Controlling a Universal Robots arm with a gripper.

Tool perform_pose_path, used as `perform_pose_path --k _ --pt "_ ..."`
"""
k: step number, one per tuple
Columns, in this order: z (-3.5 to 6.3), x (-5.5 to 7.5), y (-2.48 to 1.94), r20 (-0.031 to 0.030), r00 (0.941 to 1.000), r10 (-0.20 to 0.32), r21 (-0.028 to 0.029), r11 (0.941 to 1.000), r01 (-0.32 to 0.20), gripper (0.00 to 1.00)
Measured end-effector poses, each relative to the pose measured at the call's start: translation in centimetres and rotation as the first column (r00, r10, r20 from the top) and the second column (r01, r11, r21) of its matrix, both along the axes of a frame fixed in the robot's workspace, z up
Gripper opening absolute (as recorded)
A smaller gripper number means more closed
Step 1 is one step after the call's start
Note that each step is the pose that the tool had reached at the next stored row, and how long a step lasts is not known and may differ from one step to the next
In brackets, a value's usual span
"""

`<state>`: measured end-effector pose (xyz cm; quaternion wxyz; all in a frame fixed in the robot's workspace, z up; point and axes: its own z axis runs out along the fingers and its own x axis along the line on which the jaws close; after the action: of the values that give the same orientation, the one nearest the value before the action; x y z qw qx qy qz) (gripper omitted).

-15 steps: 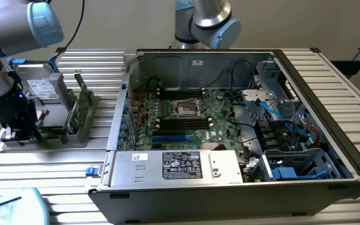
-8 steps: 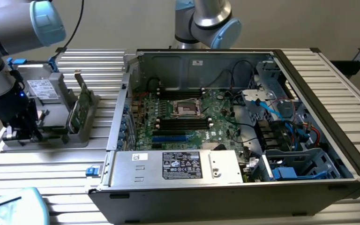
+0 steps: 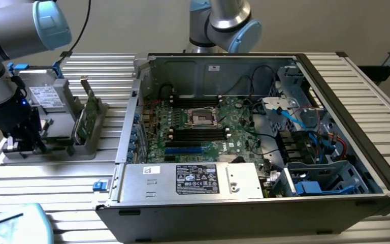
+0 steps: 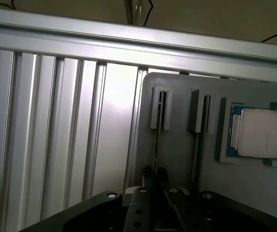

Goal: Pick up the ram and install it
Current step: 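Pick up the ram and move it above insertion slot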

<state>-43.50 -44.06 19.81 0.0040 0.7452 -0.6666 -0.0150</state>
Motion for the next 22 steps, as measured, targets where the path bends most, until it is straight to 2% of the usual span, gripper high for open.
perform_pose_path --k 7,22 --pt "-0.36 0.0 0.0 -0.0001 1.0 0.0 -0.0001 1.0 0.0 0.15" --pt "-0.46 0.0 0.0 0.0001 1.0 0.0 0.0 1.0 0.0 0.15"
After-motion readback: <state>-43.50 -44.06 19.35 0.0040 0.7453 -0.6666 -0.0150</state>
